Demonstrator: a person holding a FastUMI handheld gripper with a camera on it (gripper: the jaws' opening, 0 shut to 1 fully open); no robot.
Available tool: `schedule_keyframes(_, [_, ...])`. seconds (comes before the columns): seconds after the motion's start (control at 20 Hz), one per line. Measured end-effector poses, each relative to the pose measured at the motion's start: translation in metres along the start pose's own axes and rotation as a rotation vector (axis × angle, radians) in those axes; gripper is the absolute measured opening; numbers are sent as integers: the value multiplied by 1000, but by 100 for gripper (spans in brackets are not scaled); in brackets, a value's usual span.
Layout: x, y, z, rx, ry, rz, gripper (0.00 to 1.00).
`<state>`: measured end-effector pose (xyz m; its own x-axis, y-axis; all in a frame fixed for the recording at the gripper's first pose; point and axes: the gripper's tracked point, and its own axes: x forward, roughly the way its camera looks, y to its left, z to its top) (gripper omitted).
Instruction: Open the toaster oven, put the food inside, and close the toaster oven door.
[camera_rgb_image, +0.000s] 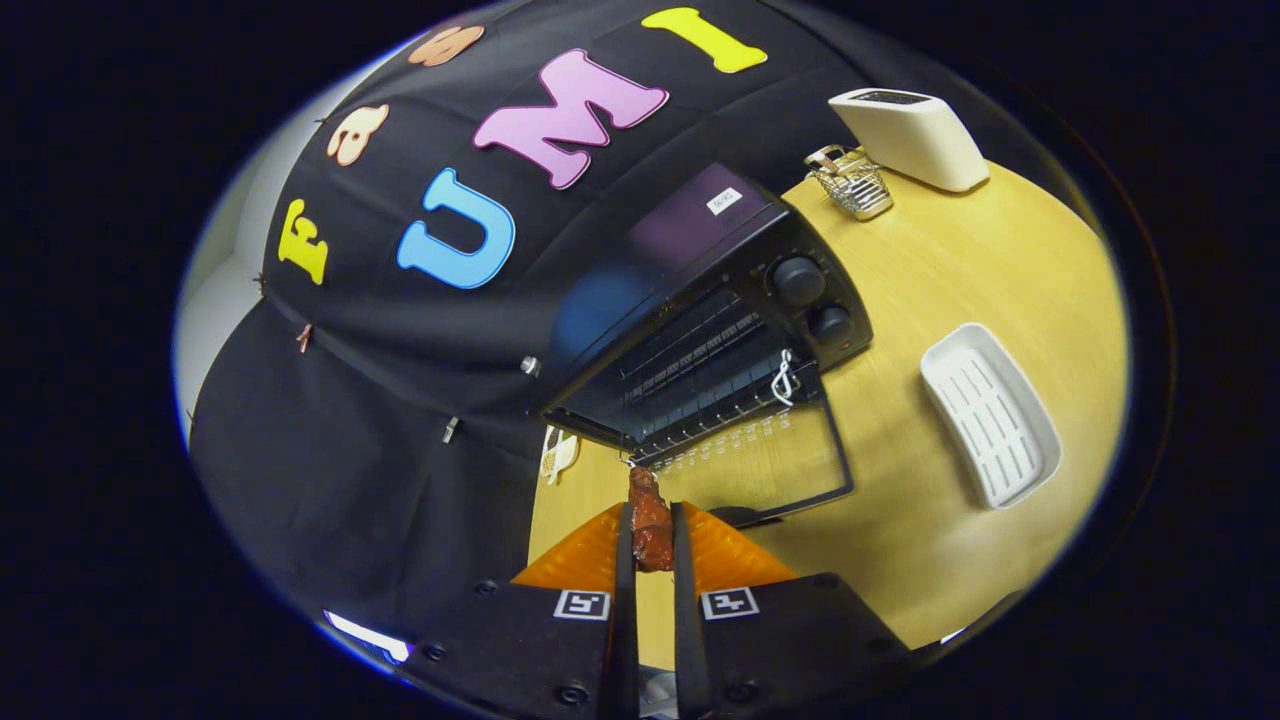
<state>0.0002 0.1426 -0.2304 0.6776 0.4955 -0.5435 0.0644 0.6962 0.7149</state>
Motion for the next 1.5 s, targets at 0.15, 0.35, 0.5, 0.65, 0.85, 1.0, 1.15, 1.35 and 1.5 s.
schedule_keyframes(0.15, [28, 5, -11, 33, -25, -12, 18])
schedule_keyframes(0.35, [59, 7, -10, 76, -83, -22, 18])
schedule_keyframes(0.5, [76, 8, -2, 101, -122, -30, 18])
schedule_keyframes(0.65, [92, 6, 6, 130, -150, -34, 19])
schedule_keyframes(0.85, [110, 3, 27, 193, -193, -19, 18])
schedule_keyframes(1.0, [131, -11, 48, 261, -221, -25, 18])
schedule_keyframes(1.15, [152, -25, 65, 321, -246, -27, 19])
schedule_keyframes(1.35, [173, -42, 71, 387, -256, -72, 18])
schedule_keyframes(1.5, [161, -57, 77, 397, -282, -167, 35])
